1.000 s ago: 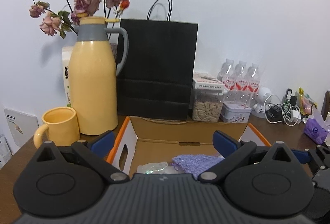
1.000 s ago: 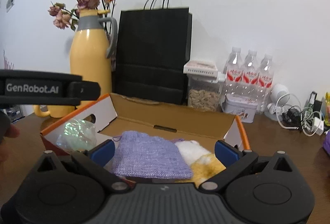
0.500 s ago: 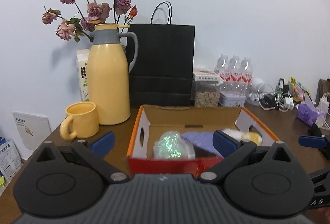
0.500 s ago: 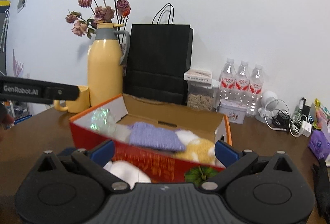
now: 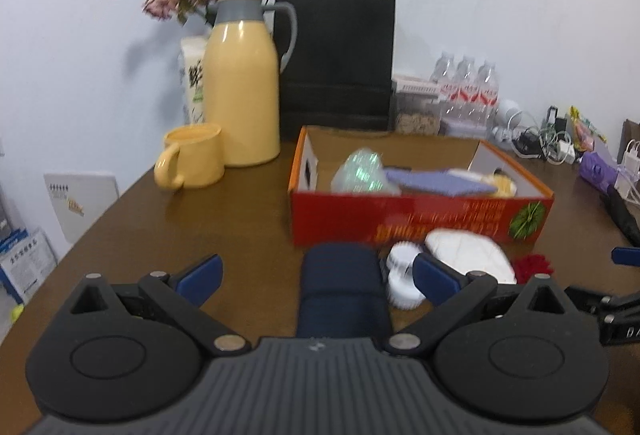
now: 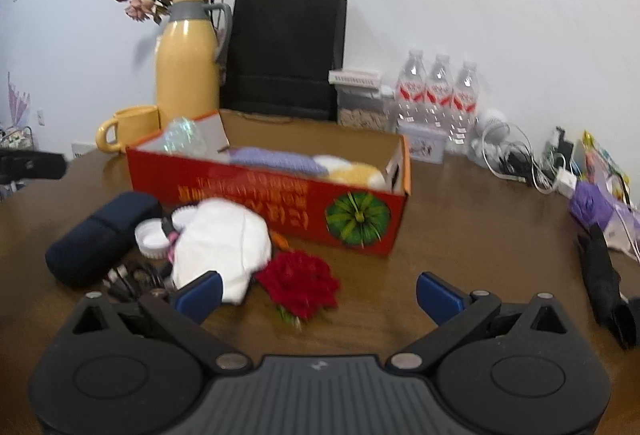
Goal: Organize objects
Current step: 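Grasp the navy blue case with the left tool while the right tool grasps the red rose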
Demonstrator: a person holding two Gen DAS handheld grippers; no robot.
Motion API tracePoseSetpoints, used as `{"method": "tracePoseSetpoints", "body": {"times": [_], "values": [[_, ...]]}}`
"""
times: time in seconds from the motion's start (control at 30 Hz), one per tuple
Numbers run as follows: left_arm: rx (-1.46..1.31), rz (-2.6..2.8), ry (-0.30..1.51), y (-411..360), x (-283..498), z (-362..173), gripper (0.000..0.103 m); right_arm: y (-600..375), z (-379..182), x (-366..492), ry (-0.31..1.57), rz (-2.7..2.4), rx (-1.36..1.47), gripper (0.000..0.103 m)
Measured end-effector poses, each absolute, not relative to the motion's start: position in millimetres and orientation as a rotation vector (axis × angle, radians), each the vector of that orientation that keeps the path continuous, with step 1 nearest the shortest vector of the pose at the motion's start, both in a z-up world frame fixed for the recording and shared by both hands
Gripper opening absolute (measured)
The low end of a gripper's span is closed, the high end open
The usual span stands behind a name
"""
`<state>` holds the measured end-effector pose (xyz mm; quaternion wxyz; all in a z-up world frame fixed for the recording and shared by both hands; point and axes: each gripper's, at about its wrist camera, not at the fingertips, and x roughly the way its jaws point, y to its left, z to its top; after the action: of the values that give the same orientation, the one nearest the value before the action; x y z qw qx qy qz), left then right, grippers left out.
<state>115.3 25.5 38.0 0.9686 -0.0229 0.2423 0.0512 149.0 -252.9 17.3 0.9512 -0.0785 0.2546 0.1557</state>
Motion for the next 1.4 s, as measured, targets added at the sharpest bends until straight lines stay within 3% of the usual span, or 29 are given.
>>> {"method": "tracePoseSetpoints", "body": {"times": [0.53, 0.67, 0.73, 0.8, 0.9, 1.4], "values": [[-0.069, 0.136, 0.547, 35, 111, 24, 0.103, -236, -10, 207, 0.644, 0.33, -0.15, 0.101], [-0.061, 0.134, 0.547, 34, 114, 23, 0.103, -233, -18, 216, 0.653, 0.349, -0.146, 0.086], [-0.065, 0.135, 0.547, 34, 116, 23, 0.103, -233, -17, 212, 0.645, 0.38, -0.142, 0.073], [-0.066, 0.139, 0.55, 33, 117, 23, 0.103, -233, -17, 209, 0.636, 0.405, -0.141, 0.048], [-0.063, 0.138, 0.557, 30, 118, 20, 0.103, -231, -15, 207, 0.621, 0.4, -0.147, 0.037], [-0.087, 0.099, 0.645, 22, 140, 5, 0.103, -238, -1, 188, 0.459, 0.336, -0.149, 0.033]]}}
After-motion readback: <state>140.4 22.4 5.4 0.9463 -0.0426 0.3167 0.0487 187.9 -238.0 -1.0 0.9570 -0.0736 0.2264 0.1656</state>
